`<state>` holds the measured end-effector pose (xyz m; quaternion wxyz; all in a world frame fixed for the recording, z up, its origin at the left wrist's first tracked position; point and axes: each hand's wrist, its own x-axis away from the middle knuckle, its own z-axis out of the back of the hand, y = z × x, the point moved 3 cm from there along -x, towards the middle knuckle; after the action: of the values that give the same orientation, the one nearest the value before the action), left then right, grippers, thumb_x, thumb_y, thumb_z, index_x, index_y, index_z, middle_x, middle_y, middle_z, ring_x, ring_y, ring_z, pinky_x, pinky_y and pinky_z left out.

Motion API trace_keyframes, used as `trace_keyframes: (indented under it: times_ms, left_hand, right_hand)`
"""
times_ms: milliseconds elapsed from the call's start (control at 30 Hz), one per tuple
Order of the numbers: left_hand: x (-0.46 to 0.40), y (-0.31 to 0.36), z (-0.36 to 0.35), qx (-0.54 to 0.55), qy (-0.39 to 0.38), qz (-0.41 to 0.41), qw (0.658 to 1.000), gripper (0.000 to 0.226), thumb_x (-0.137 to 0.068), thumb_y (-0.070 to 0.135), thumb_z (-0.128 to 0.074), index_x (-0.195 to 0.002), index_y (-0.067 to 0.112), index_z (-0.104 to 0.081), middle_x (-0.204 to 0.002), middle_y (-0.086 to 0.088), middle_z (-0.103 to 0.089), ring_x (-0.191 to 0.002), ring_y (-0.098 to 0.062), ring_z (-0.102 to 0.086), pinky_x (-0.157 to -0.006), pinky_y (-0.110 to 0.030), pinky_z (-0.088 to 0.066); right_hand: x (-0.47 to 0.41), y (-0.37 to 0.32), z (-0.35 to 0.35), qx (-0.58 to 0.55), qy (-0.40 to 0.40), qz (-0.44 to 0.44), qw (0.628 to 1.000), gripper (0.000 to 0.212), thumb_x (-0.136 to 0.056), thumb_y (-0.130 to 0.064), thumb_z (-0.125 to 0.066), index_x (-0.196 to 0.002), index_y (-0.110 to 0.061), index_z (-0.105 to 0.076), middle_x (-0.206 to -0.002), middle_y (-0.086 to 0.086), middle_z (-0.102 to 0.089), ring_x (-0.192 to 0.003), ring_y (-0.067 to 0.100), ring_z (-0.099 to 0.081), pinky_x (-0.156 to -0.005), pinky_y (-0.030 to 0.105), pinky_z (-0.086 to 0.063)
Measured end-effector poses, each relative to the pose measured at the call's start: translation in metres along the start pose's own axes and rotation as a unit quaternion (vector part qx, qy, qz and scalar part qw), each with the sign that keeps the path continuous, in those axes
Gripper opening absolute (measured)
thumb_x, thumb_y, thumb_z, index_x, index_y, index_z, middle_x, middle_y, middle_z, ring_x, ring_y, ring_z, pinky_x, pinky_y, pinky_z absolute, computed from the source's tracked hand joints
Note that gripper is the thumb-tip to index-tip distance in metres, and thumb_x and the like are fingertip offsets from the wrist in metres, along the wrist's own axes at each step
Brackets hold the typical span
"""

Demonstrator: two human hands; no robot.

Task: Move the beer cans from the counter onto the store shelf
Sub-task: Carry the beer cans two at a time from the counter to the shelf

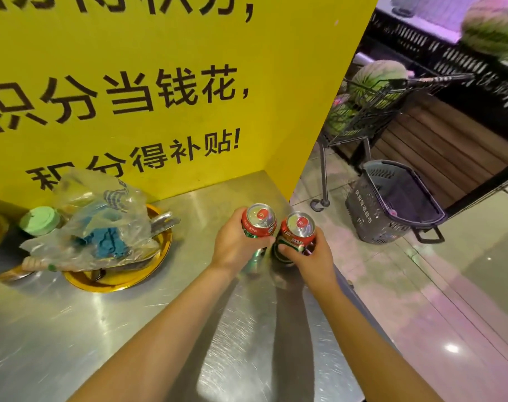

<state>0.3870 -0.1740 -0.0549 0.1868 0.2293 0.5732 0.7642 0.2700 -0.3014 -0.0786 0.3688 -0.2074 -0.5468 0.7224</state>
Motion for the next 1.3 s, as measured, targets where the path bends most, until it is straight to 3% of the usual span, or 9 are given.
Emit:
trace_keyframes:
  times_ms: [100,333,533,667,767,967,1033,1200,1300]
  left_hand:
    - [0.015,-0.004,0.012,0.034,0.022,0.008,0.999,0.061,-0.059,0.014,-0.087,-0.11,0.027,-0.056,-0.1,0.01,-0.066,-0.092,-0.001,-0.062,-0.077,-0.011,-0.048]
    - [0.088,0.004,0.082,0.045,0.038,0.002,0.998,0.065,-0.046,0.032,-0.091,-0.103,0.034,-0.06,-0.098,0.015,-0.068,-0.088,0.009,-0.06,-0.073,-0.006,-0.045]
    - [0.187,0.002,0.182,0.07,0.081,0.019,0.994,0.063,-0.052,0.024,-0.091,-0.107,0.035,-0.061,-0.099,0.017,-0.069,-0.095,-0.003,-0.063,-0.085,-0.025,-0.049]
    - [0.261,-0.008,0.264,0.072,0.144,0.017,0.987,0.071,-0.037,0.046,-0.085,-0.104,0.034,-0.063,-0.097,0.012,-0.071,-0.091,-0.003,-0.064,-0.08,-0.019,-0.049]
    - [0.318,-0.019,0.332,0.086,0.189,0.025,0.978,0.085,-0.035,0.045,-0.086,-0.114,0.027,-0.06,-0.103,0.008,-0.068,-0.093,-0.002,-0.062,-0.073,-0.011,-0.046]
    - [0.446,-0.058,0.479,0.072,0.296,0.055,0.951,0.098,-0.029,0.058,-0.077,-0.12,0.03,-0.054,-0.11,0.012,-0.062,-0.1,-0.005,-0.057,-0.081,-0.024,-0.043]
    - [0.49,-0.075,0.523,0.068,0.332,0.076,0.938,0.105,-0.032,0.055,-0.087,-0.126,0.026,-0.052,-0.112,0.006,-0.062,-0.103,-0.013,-0.057,-0.085,-0.028,-0.042]
    - [0.598,-0.108,0.608,0.072,0.426,0.113,0.895,0.074,-0.053,0.031,-0.085,-0.12,0.029,-0.052,-0.112,0.006,-0.06,-0.106,-0.015,-0.055,-0.085,-0.029,-0.044]
    - [0.652,-0.122,0.648,0.081,0.479,0.124,0.865,0.065,-0.055,0.032,-0.083,-0.111,0.036,-0.052,-0.107,0.013,-0.058,-0.102,-0.01,-0.053,-0.082,-0.028,-0.042]
  right_hand:
    - [0.015,-0.005,-0.001,-0.015,-0.013,0.003,1.0,0.068,-0.066,-0.007,-0.084,-0.124,-0.021,-0.05,-0.113,-0.008,-0.061,-0.101,0.005,-0.059,-0.084,0.019,-0.048]
    - [0.086,-0.033,-0.01,-0.03,-0.044,0.011,0.999,0.062,-0.066,-0.009,-0.084,-0.116,-0.028,-0.056,-0.109,-0.015,-0.064,-0.097,-0.005,-0.06,-0.07,0.005,-0.046]
    - [0.173,-0.084,-0.055,-0.087,-0.085,0.023,0.992,0.069,-0.053,-0.02,-0.085,-0.117,-0.026,-0.059,-0.105,-0.007,-0.07,-0.094,0.006,-0.067,-0.071,0.016,-0.052]
    - [0.242,-0.117,-0.115,-0.093,-0.131,0.031,0.987,0.069,-0.048,-0.028,-0.086,-0.112,-0.026,-0.062,-0.102,-0.003,-0.071,-0.096,0.011,-0.067,-0.077,0.023,-0.053]
    - [0.303,-0.144,-0.17,-0.084,-0.179,0.049,0.979,0.061,-0.05,-0.029,-0.084,-0.107,-0.027,-0.063,-0.1,-0.007,-0.072,-0.093,0.009,-0.067,-0.08,0.027,-0.053]
    - [0.437,-0.193,-0.289,-0.135,-0.29,0.039,0.947,0.074,-0.042,-0.025,-0.083,-0.112,-0.021,-0.06,-0.097,-0.008,-0.074,-0.086,0.008,-0.07,-0.068,0.018,-0.054]
    - [0.478,-0.203,-0.332,-0.13,-0.327,0.033,0.935,0.076,-0.047,-0.016,-0.084,-0.118,-0.02,-0.058,-0.1,-0.003,-0.073,-0.09,0.011,-0.07,-0.069,0.018,-0.054]
    - [0.567,-0.227,-0.431,-0.087,-0.413,0.043,0.906,0.059,-0.063,0.001,-0.084,-0.104,-0.03,-0.055,-0.104,-0.009,-0.065,-0.092,0.004,-0.064,-0.071,0.012,-0.054]
    - [0.613,-0.239,-0.481,-0.058,-0.46,0.067,0.883,0.06,-0.066,-0.005,-0.082,-0.108,-0.037,-0.053,-0.106,-0.017,-0.062,-0.09,-0.007,-0.061,-0.065,0.007,-0.05]
